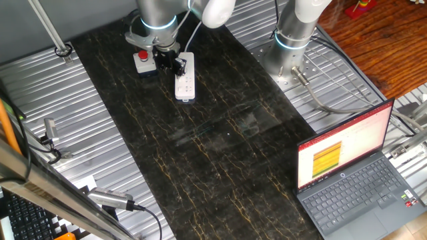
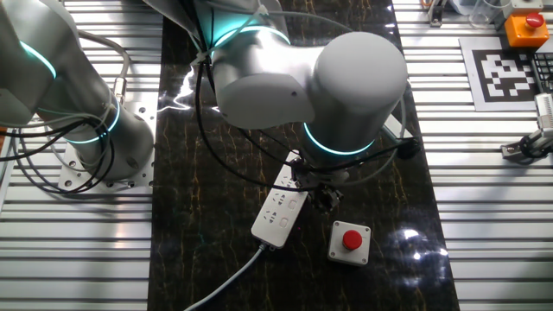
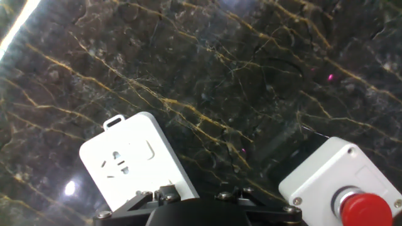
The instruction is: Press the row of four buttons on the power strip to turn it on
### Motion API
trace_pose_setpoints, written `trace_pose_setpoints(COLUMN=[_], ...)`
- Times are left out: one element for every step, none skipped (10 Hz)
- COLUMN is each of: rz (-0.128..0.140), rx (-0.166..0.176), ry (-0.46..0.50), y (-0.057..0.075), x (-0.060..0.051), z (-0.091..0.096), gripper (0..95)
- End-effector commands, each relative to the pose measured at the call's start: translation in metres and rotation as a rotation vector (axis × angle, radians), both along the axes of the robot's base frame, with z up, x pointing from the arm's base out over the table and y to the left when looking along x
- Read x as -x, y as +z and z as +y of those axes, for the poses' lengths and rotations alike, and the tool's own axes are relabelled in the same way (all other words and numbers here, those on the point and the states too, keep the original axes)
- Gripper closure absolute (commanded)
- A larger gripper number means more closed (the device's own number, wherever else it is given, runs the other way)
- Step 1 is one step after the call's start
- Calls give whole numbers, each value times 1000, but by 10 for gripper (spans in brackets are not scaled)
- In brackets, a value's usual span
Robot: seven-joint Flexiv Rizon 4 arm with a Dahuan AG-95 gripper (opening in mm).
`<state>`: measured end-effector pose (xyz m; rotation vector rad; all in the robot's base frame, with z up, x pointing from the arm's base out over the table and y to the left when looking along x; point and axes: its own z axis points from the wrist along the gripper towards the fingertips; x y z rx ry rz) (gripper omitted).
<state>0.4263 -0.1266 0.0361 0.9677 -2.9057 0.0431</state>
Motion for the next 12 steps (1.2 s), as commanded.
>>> trace_pose_setpoints(rz=[-2,-2,-2,-3,-5,-7,-4,-5,1,7,5,1], rx=[4,7,8,11,13,17,14,-2,3,7,7,7], ry=[-1,-1,0,1,-1,-1,-1,0,-3,-3,-2,-3], y=[0,0,-1,-4,-8,-10,-10,-6,2,11,18,19], x=[1,1,1,1,2,2,2,2,1,0,-1,-1], z=[1,2,3,3,4,4,4,4,6,8,10,11], gripper=[570,570,570,570,570,570,570,570,570,570,570,570])
